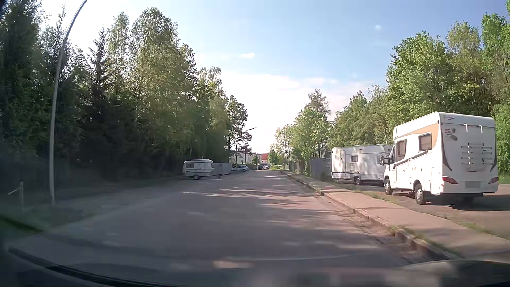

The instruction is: Follow the waypoints while adhering to traffic rules and regulations

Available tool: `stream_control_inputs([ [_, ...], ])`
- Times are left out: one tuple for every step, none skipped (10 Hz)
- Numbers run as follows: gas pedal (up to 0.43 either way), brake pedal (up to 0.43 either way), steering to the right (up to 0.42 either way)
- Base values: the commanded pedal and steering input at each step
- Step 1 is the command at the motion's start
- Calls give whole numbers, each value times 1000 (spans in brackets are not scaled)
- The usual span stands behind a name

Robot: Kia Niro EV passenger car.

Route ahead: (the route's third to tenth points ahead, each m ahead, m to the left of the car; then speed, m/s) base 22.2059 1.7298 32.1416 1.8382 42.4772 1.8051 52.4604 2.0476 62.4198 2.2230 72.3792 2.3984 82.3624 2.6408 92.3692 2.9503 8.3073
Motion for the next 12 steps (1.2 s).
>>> stream_control_inputs([
  [118, 0, -1],
  [118, 0, -1],
  [118, 0, -1],
  [118, 0, -1],
  [118, 0, -1],
  [118, 0, -1],
  [130, 0, -1],
  [130, 0, -2],
  [130, 0, -2],
  [130, 0, -3],
  [130, 0, -3],
  [130, 0, -4],
])
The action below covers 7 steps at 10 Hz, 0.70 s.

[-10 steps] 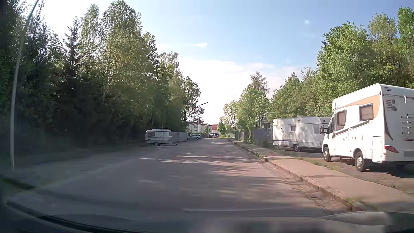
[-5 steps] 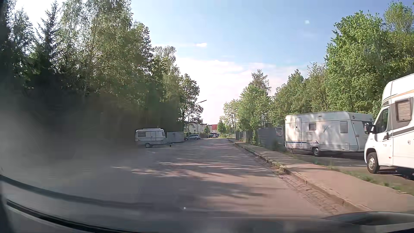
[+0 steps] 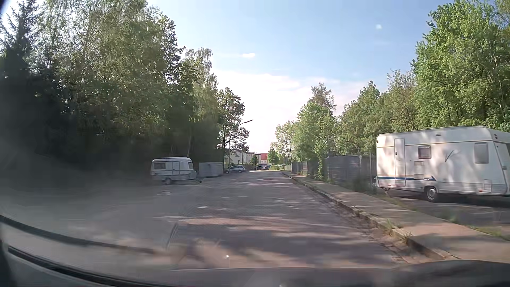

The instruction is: Follow the waypoints while adhering to traffic rules and regulations

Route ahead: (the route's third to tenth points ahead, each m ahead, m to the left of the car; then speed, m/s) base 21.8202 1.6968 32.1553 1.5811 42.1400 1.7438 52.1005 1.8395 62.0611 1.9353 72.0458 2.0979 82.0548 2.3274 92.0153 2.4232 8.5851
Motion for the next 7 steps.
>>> stream_control_inputs([
  [130, 0, -4],
  [130, 0, -4],
  [130, 0, -4],
  [130, 0, -4],
  [130, 0, -4],
  [130, 0, -4],
  [130, 0, -4],
])
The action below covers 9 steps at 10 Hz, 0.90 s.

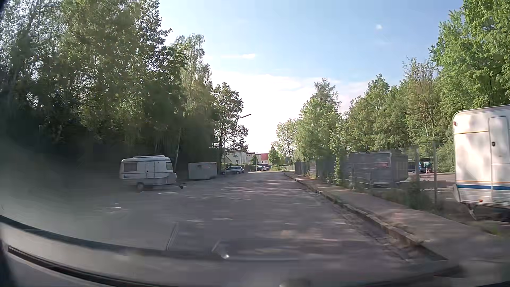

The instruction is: Follow the waypoints while adhering to traffic rules and regulations

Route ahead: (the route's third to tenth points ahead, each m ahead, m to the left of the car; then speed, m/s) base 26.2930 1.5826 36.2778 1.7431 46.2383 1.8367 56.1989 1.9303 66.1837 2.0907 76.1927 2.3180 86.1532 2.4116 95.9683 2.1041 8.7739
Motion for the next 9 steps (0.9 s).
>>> stream_control_inputs([
  [130, 0, -4],
  [130, 0, -4],
  [130, 0, -4],
  [130, 0, -4],
  [118, 0, -4],
  [118, 0, -4],
  [118, 0, -4],
  [118, 0, -4],
  [110, 0, -4],
])
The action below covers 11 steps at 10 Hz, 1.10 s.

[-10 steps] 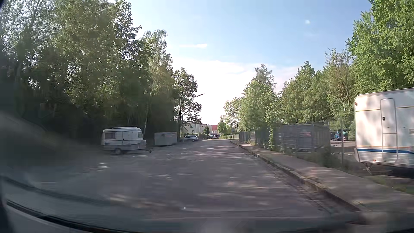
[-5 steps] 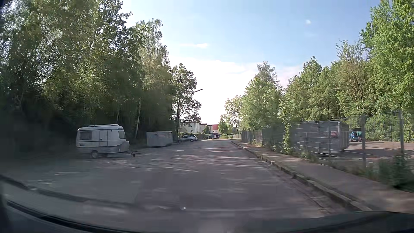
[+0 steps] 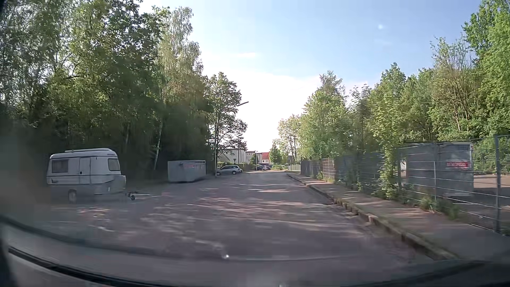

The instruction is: Follow the waypoints while adhering to traffic rules and regulations

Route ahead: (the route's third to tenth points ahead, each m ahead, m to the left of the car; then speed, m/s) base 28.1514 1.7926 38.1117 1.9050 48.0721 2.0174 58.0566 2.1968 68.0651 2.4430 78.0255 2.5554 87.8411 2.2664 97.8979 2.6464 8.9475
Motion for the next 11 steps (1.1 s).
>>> stream_control_inputs([
  [110, 0, -4],
  [110, 0, -4],
  [110, 0, -4],
  [110, 0, -4],
  [110, 0, -4],
  [20, 0, -5],
  [0, 0, -5],
  [0, 0, -5],
  [0, 0, -6],
  [0, 0, -6],
  [0, 0, -6],
])
